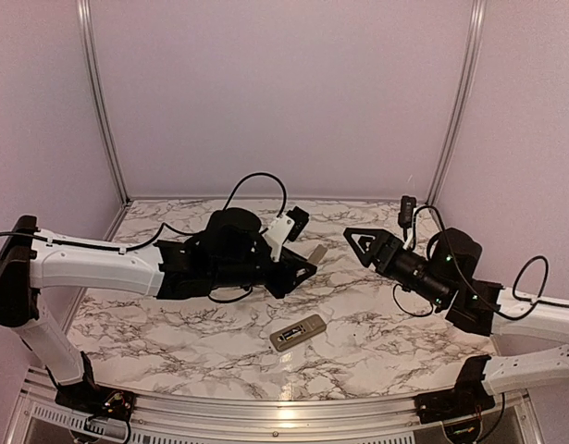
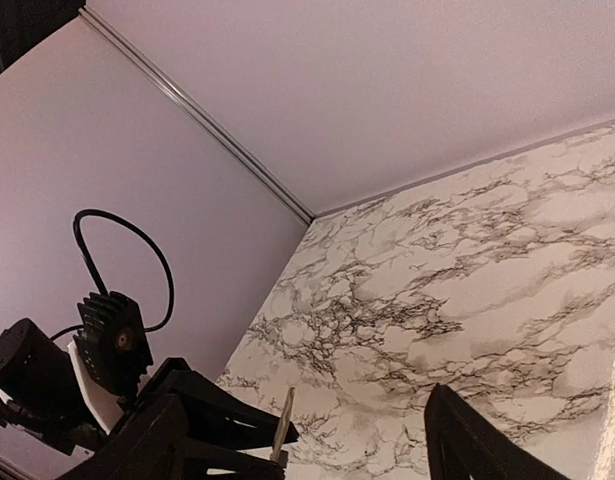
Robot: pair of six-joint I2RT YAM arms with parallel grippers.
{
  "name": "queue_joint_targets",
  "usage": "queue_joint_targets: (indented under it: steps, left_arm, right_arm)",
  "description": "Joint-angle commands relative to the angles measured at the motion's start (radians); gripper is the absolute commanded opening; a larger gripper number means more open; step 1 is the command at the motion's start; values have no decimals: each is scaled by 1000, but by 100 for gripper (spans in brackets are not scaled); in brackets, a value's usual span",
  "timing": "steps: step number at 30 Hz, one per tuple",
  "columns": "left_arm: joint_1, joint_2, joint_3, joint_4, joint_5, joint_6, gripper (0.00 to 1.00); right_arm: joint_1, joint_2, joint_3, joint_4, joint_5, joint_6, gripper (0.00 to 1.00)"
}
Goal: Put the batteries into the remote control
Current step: Pass from the right arm to the left, then load the battery cover onto the remote control without the battery cover.
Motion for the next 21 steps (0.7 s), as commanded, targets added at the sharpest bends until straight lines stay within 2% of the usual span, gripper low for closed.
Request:
queue_joint_targets:
  steps: [1,3,7,10,16,21]
  left_arm:
    - [10,-69,52,-343,119,155,15]
    - [10,-66,81,-461,157,192,13]
    - [10,-34,142,-664,209,261,12]
    - [10,21,193,-795,184,282,10]
    - [10,158,271,-897,184,303,10]
    - [9,252,346,-958,162,336,11]
  right_arm:
    - [-48,-85,-15,-195,-41,-148,84]
    - [-68,-97,-8,-257,-69,-182,88]
    - [-112,-71,-15,-305,-210,-226,89]
    - [-146,6,-17,-324,-309,-241,88]
    - [-175,155,-22,-281,-428,-252,86]
    - [-245,243,-41,-214,-549,-234,81]
